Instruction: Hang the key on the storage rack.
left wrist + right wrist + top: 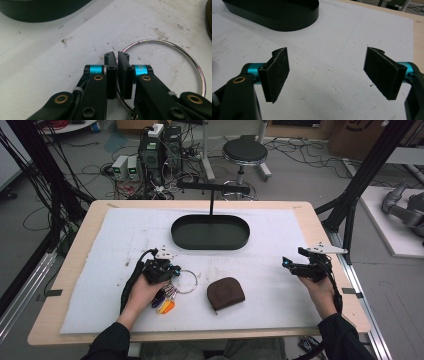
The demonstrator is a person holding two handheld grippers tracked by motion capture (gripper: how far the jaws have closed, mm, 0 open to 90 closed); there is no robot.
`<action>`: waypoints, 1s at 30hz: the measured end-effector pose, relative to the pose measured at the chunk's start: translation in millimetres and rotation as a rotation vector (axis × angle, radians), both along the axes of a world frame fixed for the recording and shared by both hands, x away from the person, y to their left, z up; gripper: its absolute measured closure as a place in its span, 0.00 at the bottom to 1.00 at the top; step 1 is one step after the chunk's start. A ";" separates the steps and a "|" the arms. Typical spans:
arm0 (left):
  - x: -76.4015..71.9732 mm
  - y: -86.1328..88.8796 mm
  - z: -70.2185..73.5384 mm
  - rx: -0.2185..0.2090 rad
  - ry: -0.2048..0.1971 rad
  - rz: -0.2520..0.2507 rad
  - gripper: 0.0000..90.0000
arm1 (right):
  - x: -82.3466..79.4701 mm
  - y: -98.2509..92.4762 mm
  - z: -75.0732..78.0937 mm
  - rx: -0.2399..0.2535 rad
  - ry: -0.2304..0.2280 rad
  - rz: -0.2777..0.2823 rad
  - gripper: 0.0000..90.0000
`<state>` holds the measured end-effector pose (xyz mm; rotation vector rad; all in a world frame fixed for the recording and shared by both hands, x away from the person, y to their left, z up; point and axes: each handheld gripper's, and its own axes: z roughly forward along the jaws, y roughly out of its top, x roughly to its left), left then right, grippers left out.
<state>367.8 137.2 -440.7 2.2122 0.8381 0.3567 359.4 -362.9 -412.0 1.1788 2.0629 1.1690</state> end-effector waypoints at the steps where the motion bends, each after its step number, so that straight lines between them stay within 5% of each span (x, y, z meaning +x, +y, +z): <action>1: -0.4 0.5 0.5 -0.002 0.003 0.004 0.95 | -0.1 -0.2 0.0 -0.001 0.000 0.001 0.23; 4: 0.1 6.1 2.4 -0.031 0.006 0.013 0.96 | 0.0 -0.6 0.3 -0.001 -0.004 0.000 0.23; 8: -1.0 16.8 8.9 -0.140 -0.006 0.016 0.96 | 0.3 -0.6 0.0 -0.003 -0.004 0.002 0.24; 14: -9.5 19.6 22.4 -0.193 -0.065 -0.015 0.96 | 1.0 0.0 -0.3 -0.001 -0.007 0.001 0.24; 23: -38.2 4.4 44.9 -0.184 -0.196 -0.134 0.96 | 0.6 0.6 0.2 0.003 -0.012 0.004 0.24; 30: -52.2 -2.6 50.0 -0.196 -0.212 -0.199 0.96 | 1.1 0.2 -0.1 0.000 -0.010 0.008 0.24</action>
